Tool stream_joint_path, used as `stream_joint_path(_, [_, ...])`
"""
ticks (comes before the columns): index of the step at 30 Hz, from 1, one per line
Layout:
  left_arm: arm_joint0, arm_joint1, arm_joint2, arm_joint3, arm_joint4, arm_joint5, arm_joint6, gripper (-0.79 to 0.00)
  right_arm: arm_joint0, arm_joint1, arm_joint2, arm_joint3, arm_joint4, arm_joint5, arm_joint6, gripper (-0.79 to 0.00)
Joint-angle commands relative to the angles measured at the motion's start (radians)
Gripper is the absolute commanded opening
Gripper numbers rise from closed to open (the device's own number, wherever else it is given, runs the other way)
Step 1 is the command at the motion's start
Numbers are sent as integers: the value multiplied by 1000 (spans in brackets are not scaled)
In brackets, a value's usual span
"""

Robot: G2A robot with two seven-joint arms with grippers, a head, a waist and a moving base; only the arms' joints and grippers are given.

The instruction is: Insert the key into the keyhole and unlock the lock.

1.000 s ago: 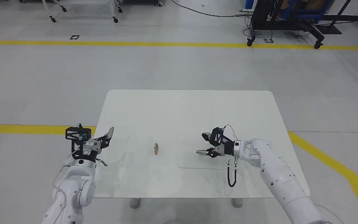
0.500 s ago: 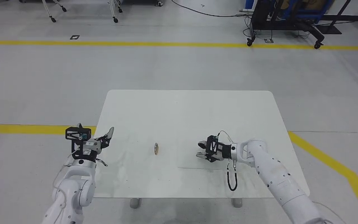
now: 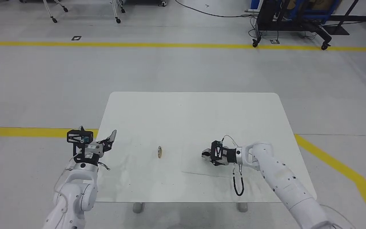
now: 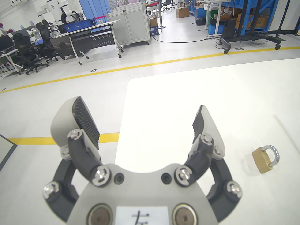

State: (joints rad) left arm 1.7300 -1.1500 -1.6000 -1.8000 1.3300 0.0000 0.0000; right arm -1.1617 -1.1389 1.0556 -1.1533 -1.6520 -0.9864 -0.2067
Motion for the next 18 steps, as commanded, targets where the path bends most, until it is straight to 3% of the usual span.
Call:
stream_joint_path(1, [0,0,0,0,0,0,0,0,-1,3,1,-4,-6,6,-8,-785])
stream_joint_path(18, [0,0,0,0,0,0,0,0,8,19,14,-28,-15,73,-14,-785])
